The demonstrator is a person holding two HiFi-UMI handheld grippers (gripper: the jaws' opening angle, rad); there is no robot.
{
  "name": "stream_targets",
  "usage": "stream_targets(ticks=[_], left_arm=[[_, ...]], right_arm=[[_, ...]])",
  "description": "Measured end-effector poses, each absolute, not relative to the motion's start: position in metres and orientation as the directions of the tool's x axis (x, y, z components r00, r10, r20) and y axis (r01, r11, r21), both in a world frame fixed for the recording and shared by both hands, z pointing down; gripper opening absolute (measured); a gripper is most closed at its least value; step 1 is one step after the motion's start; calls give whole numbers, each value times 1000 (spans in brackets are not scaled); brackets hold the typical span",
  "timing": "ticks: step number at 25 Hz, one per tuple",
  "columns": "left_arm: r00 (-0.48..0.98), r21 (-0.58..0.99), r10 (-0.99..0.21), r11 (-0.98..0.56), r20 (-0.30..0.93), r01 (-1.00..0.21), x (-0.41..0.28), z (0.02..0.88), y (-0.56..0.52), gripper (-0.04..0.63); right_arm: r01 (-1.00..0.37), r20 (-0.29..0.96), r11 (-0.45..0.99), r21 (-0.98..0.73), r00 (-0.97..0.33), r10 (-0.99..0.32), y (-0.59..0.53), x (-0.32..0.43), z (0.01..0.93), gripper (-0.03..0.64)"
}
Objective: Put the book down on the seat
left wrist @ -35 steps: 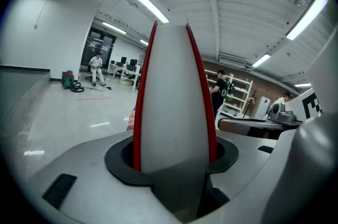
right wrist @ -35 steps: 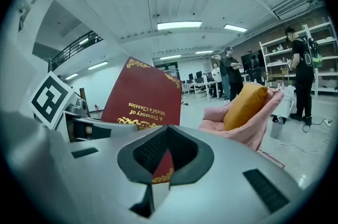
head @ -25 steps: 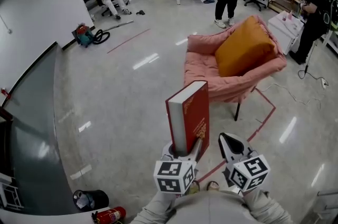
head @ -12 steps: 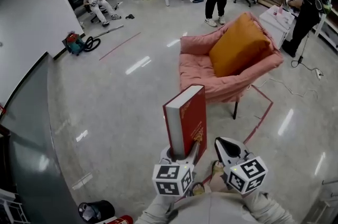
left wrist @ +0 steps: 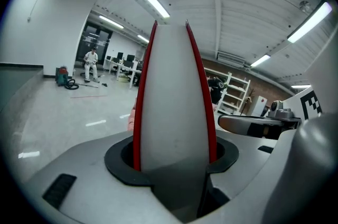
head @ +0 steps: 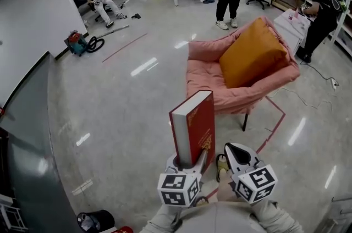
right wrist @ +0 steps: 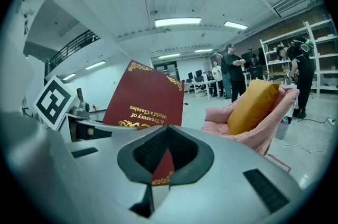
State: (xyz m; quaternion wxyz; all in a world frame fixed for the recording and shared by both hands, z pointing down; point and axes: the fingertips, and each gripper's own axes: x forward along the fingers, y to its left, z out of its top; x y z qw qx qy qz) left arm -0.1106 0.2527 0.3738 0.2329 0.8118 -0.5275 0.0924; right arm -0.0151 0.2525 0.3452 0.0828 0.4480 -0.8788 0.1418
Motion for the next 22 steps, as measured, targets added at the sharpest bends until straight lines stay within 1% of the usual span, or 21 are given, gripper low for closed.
stream_targets(ticks=[8, 22], left_arm=[[386, 288, -823, -283, 418, -915, -90, 375, 173, 245], [339, 275, -845, -239, 414, -931, -25, 368, 9, 245]], right_arm=[[-804, 276, 568, -177, -595, -755, 161, 17, 341, 5], [-753, 261, 635, -173, -657, -707, -1, 76, 332, 5]])
